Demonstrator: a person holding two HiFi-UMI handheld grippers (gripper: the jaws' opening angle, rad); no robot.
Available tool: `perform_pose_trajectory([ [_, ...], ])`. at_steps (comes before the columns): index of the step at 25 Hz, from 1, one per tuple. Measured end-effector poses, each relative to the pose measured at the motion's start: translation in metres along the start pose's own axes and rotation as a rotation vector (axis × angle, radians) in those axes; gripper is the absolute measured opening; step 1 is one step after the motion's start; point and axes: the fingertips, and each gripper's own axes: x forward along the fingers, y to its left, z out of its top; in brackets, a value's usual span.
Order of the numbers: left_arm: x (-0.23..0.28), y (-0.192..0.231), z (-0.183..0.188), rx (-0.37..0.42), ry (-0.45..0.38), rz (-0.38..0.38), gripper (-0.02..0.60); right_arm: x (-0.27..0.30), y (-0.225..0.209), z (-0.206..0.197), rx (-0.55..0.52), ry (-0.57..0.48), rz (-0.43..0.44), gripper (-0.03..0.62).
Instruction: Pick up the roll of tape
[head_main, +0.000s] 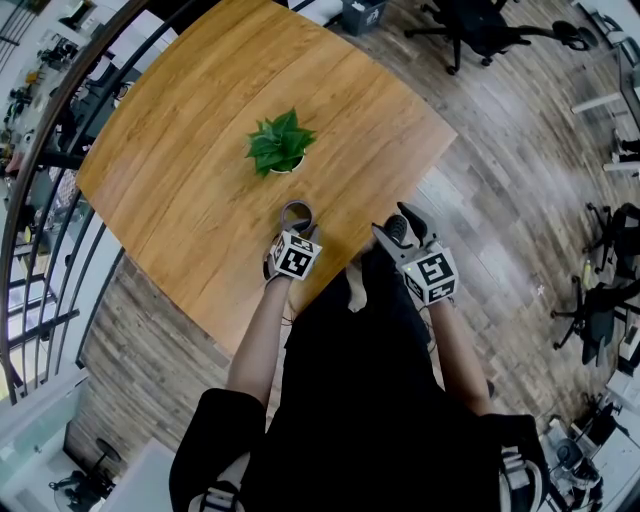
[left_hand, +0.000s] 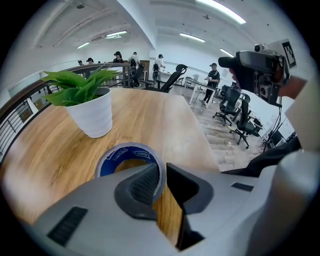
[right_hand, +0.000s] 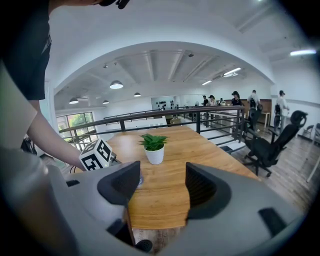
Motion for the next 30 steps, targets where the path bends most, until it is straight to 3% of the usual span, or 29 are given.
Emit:
perform_pose_trajectory([
  [15, 0.001, 0.001, -0.002, 0.018, 0.004, -0.003, 0.060, 0.000, 0.005, 0.015, -0.002, -0.030, 0.013, 0.279],
  [24, -0.004, 0.002, 0.000, 0.080, -0.003, 0.000, 0.057, 0.004, 0.003, 0.020, -0.017, -0.030, 0.015, 0.278],
  [30, -0.016, 0.002, 0.001, 0.055, -0.035, -0.014, 0.056, 0.009, 0.011, 0.023, -0.037, -0.023, 0.036, 0.278],
])
